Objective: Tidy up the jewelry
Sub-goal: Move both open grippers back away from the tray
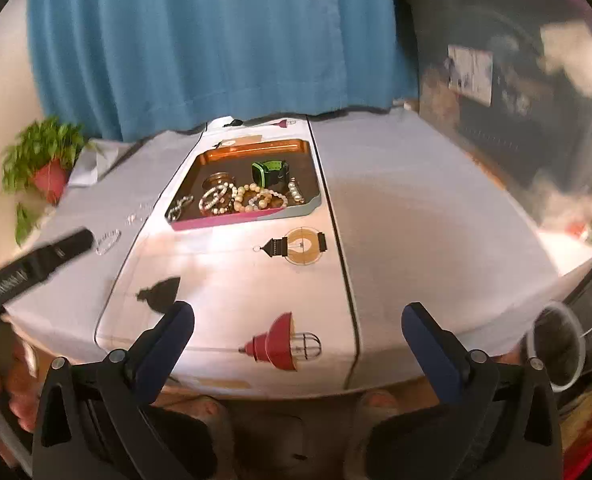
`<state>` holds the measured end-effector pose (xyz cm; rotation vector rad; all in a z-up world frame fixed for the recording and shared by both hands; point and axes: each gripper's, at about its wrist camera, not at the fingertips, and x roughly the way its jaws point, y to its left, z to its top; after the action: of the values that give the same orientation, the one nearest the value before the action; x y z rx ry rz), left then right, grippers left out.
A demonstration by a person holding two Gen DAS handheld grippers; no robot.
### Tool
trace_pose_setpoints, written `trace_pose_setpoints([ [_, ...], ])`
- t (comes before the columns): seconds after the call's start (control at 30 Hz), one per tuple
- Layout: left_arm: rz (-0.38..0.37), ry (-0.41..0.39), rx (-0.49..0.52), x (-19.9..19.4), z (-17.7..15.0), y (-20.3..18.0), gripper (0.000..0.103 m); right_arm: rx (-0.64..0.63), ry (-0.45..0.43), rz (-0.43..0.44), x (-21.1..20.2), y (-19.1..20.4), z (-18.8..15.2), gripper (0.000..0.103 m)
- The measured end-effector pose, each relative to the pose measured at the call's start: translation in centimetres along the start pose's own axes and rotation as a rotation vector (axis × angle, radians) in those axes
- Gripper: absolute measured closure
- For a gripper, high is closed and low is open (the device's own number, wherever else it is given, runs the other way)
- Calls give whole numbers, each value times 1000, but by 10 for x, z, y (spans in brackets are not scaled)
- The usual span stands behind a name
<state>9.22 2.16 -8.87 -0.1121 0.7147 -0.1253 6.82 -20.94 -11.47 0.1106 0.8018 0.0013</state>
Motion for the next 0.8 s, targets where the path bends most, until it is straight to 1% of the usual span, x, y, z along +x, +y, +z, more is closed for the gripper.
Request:
trace_pose_setpoints([
  [0.07, 13, -16, 35, -18, 5, -2, 12, -30, -30, -30, -14, 7, 3, 0],
  [0.13, 17, -33, 87, -35, 10, -5, 6, -43, -54, -37, -28, 13, 9, 0],
  [0.17, 15, -42, 108, -44, 13, -6, 1, -53, -59, -21, -34, 16, 14, 0],
  [0.23, 17, -49, 121, -53, 17, -6, 0, -64, -85, 32, -46, 22, 22, 0],
  [0.27, 36, -39, 112, -54, 21, -4, 0, -66, -94, 49, -49, 24, 24, 0],
  [0.3, 57, -29, 95, -52, 23, 0, 0, -67, -110, 85, -54, 27, 28, 0],
  [0.37, 91, -9, 53, -44, 26, 10, 0, -67, -127, 125, -55, 32, 33, 0],
  [0.4, 95, -2, 31, -39, 26, 17, 0, -65, -131, 144, -52, 35, 34, 0],
  [0.5, 76, 25, 4, -22, 23, 38, 0, -35, -168, 218, -40, 36, 32, 0],
  [0.57, 122, 50, 18, -8, 21, 50, 0, -34, -182, 185, -29, 39, 30, 0],
  [0.63, 210, 73, 38, 8, 20, 62, 0, -80, -190, 148, -17, 45, 29, 0],
  [0.67, 233, 80, 43, 13, 20, 68, 0, -104, -186, 144, -11, 47, 28, 0],
  [0.7, 249, 93, 46, 22, 20, 78, 0, -133, -170, 159, -2, 50, 27, 0],
  [0.8, 228, 112, 42, 42, 19, 106, 0, -122, -105, 259, 23, 51, 28, 0],
])
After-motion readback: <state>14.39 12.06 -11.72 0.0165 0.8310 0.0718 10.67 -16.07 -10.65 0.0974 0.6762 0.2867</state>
